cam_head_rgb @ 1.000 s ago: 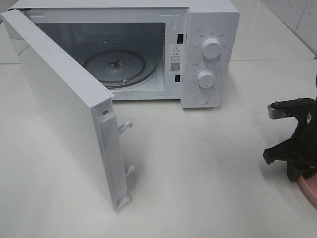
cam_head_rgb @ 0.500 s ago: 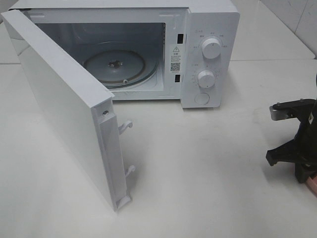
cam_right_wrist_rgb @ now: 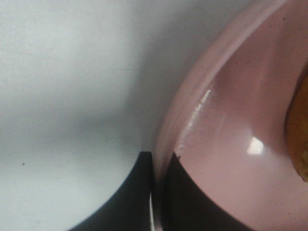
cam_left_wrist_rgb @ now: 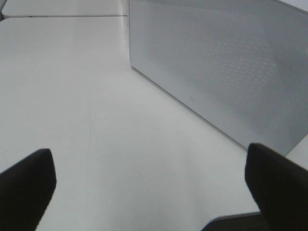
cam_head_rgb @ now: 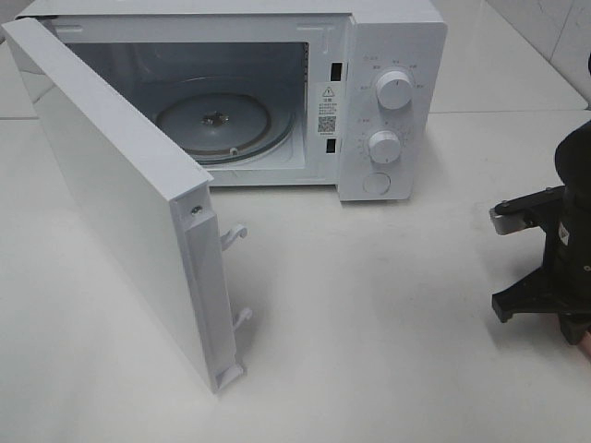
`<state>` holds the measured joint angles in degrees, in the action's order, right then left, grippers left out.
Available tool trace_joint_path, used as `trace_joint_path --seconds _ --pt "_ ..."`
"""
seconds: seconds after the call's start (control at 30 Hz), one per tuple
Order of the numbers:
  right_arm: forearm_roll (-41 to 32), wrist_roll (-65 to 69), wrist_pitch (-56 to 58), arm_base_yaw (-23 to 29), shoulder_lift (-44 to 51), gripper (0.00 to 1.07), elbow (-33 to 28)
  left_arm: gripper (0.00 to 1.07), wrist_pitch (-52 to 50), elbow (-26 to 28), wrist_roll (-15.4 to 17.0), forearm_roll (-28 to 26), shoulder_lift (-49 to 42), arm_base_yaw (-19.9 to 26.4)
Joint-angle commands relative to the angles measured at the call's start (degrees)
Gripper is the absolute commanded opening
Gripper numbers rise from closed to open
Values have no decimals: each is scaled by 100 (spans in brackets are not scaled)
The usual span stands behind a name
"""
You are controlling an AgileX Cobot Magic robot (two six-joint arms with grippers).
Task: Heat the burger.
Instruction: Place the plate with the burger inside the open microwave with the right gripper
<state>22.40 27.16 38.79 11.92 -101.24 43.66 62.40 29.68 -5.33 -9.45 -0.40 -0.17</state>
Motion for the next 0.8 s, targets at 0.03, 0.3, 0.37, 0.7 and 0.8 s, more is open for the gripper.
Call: trace_joint_path --seconds 0.03,0.3,0.37,0.7,0.8 --pt "464 407 418 160 206 0 -52 100 -92 -11 6 -46 -74 -29" --pt "922 768 905 481 435 0 -52 100 -92 -11 6 -46 -74 -29" --pt "1037 848 1014 573 533 0 -52 100 -92 -11 6 -46 -74 -29" --pt "1077 848 1318 1089 1043 0 -246 100 -92 -11 6 -46 -74 -29" --pt "1066 842 1364 1232 1215 0 -327 100 -92 -11 6 -46 -74 -29"
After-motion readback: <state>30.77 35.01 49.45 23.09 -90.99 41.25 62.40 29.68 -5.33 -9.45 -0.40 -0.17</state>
